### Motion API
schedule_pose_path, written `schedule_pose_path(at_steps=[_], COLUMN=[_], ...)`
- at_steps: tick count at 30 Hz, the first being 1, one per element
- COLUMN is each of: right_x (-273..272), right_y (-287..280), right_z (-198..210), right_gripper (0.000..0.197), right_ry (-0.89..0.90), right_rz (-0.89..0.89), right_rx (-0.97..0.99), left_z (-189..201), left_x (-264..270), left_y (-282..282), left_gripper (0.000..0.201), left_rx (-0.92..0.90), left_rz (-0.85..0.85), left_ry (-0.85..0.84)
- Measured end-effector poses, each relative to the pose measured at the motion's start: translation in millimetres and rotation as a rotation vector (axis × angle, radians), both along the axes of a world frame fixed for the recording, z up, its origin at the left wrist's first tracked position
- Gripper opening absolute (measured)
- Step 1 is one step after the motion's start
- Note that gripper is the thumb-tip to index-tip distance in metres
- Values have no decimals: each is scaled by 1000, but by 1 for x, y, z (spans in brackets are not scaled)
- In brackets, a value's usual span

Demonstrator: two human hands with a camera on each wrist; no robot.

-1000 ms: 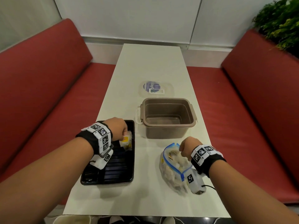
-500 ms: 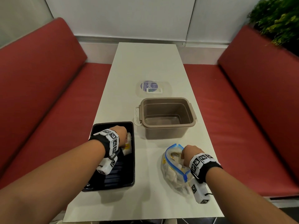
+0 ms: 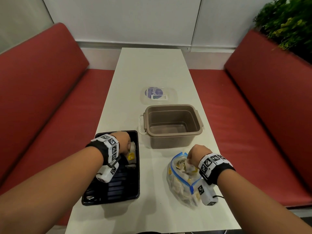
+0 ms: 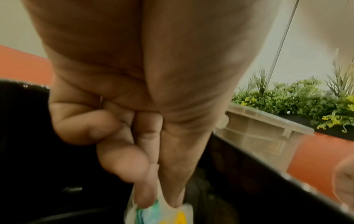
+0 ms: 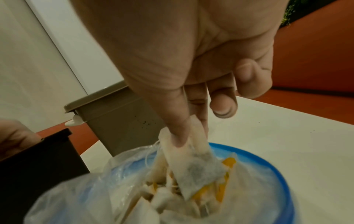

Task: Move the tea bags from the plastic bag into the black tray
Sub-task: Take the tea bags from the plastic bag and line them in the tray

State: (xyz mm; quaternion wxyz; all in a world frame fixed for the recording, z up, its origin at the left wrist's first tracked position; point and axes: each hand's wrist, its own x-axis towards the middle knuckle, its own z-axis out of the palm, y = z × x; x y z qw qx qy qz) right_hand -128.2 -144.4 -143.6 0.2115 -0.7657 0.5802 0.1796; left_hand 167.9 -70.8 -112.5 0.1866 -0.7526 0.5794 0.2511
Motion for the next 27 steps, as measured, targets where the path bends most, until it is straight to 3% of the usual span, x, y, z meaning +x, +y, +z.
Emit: schedule_pose_path(at_steps=[8,13,16,23,27], right_x=[3,20,32,50,54], right_y=[1,7,15,22,28], right_z=[37,69,87,91,78], right_gripper=[6,13,15,11,10], right_ry=[-156,-496,-675,-773,-692], right_rz=[56,58,73,123,135], right_rx=[-69,-76,-69,-53,-5], left_z=[60,90,91,80,66], left_x=[2,-40,-67,-67,-34], left_y=[-7,-3,-1,6,13], left_gripper=[14,14,20,14,14], left_rx=[-246,-407,-429,-479,-373], left_rz=[-16,-155,-191,-239,-150], left_ry=[118,386,452,278,126])
